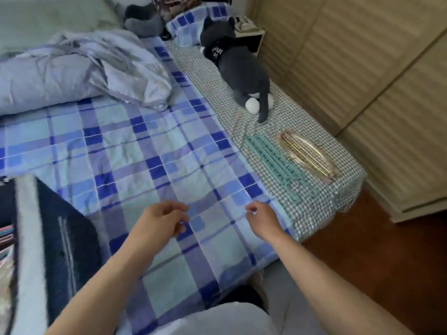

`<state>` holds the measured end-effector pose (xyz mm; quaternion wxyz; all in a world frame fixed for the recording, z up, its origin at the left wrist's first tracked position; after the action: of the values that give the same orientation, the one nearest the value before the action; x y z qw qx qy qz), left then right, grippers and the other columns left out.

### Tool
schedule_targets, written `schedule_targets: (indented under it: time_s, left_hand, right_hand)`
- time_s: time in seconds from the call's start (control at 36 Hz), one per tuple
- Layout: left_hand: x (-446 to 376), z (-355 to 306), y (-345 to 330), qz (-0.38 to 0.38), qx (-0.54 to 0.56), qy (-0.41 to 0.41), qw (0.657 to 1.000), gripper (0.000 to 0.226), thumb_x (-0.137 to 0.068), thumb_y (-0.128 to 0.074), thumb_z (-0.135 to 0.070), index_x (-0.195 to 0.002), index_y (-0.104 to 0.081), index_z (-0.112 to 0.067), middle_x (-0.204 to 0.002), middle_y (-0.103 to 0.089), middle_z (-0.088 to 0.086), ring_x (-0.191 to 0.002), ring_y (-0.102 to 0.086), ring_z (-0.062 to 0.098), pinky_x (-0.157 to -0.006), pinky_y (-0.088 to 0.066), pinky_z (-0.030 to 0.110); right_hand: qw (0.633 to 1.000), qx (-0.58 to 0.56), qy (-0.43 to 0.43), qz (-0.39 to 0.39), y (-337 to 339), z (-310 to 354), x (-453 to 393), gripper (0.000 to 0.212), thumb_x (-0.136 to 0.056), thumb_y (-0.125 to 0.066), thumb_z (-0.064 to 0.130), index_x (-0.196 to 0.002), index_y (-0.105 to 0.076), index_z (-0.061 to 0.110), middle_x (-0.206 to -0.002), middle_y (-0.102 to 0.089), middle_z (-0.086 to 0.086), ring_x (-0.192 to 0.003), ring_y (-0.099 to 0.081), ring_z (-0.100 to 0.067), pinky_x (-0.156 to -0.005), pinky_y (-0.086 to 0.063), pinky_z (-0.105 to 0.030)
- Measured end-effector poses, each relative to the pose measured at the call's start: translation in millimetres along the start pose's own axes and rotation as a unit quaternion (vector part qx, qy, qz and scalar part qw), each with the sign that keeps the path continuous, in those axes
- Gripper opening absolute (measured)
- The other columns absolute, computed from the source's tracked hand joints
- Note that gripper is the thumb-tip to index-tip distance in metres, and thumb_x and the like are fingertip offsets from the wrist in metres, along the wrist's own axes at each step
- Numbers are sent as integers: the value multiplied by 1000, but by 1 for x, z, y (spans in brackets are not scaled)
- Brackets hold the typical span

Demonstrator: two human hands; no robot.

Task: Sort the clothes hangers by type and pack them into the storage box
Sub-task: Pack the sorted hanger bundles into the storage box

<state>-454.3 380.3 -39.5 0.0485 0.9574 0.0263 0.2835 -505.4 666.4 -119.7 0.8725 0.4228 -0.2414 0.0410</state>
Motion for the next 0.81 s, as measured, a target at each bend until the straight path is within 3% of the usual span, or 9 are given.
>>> schedule_targets:
  time_s: [0.19, 0.28, 0.36, 0.44, 0.56, 0.61, 0.67, 0.72, 0.81]
  left_hand:
    - [-65, 24, -180, 15, 16, 150, 988, 19, -101, -51, -6, -106, -69, -5, -85, -71, 10, -68, -64, 23, -64, -48, 28]
    - [-64, 22, -234, 17, 2, 212, 977, 17, -102, -53, -7, -108, -67, 0, -83, -67, 12, -65, -61, 24, -61, -45, 28]
    - [-70, 18, -258, -6, -3, 238, 971, 18, -103, -52, -6, -108, -66, 2, -81, -67, 12, -64, -59, 24, -59, -43, 27]
    - [-79, 19, -265, -43, -11, 262, 964, 18, -102, -53, -7, -108, -66, 3, -84, -66, 15, -66, -59, 26, -62, -42, 29]
    - [-85, 18, -274, -69, -1, 293, 954, 19, -103, -51, -6, -111, -65, 4, -89, -65, 18, -71, -60, 27, -66, -41, 30]
    - [-89, 18, -279, -81, -3, 304, 949, 20, -102, -52, -8, -111, -66, 3, -90, -68, 17, -74, -62, 29, -68, -44, 30]
    - [-94, 18, -284, -91, -1, 310, 946, 19, -102, -53, -8, -110, -67, 3, -90, -70, 17, -75, -64, 30, -69, -46, 31]
    - [-104, 19, -292, -96, -6, 318, 943, 19, -102, -53, -8, -109, -67, 2, -90, -70, 17, -73, -64, 29, -69, -46, 31]
    - [-115, 24, -301, -95, -14, 330, 939, 19, -103, -53, -10, -108, -68, 0, -90, -70, 15, -72, -64, 29, -70, -45, 31]
  right_hand:
    - [995, 34, -57, 70, 87, -145, -123, 12, -97, -49, 16, -90, -58, 13, -91, -61, -6, -82, -58, -28, -59, -40, -31]
    - [985, 60, -119, 107, 123, -213, -145, 14, -94, -46, 15, -86, -58, 12, -87, -63, -12, -78, -61, -30, -64, -48, -35]
    - [974, 91, -151, 144, 147, -262, -181, 21, -96, -48, 16, -89, -64, 4, -93, -65, -17, -87, -65, -33, -75, -54, -38]
    - [963, 140, -164, 162, 168, -290, -220, 21, -94, -49, 12, -75, -57, 6, -78, -56, -10, -80, -60, -29, -67, -43, -32]
    - [965, 180, -162, 99, 203, -299, -259, 8, -92, -50, 14, -90, -56, 8, -82, -53, -8, -68, -52, -24, -54, -42, -31]
    - [966, 213, -128, 63, 216, -293, -276, 4, -93, -52, 13, -95, -55, 10, -99, -55, -11, -82, -57, -28, -64, -53, -37]
    - [968, 238, -84, 9, 229, -279, -291, 26, -93, -57, 14, -119, -57, 12, -130, -50, -13, -113, -54, -32, -90, -55, -44]
    - [965, 256, -51, -27, 239, -269, -314, 50, -92, -62, 15, -139, -47, 15, -152, -34, -13, -138, -35, -35, -109, -42, -48]
    - [965, 244, -65, -74, 254, -260, -348, 68, -92, -64, 28, -151, -30, 19, -162, -16, -11, -149, -14, -35, -119, -22, -52]
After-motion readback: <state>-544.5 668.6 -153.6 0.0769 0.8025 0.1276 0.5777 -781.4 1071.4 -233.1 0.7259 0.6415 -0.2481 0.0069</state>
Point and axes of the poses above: each hand's wrist, its own x-axis away from the middle knuckle, its own y-axis out of the back of the hand, z = x × y, the point moved 7 cm from there along -x, towards the middle knuckle
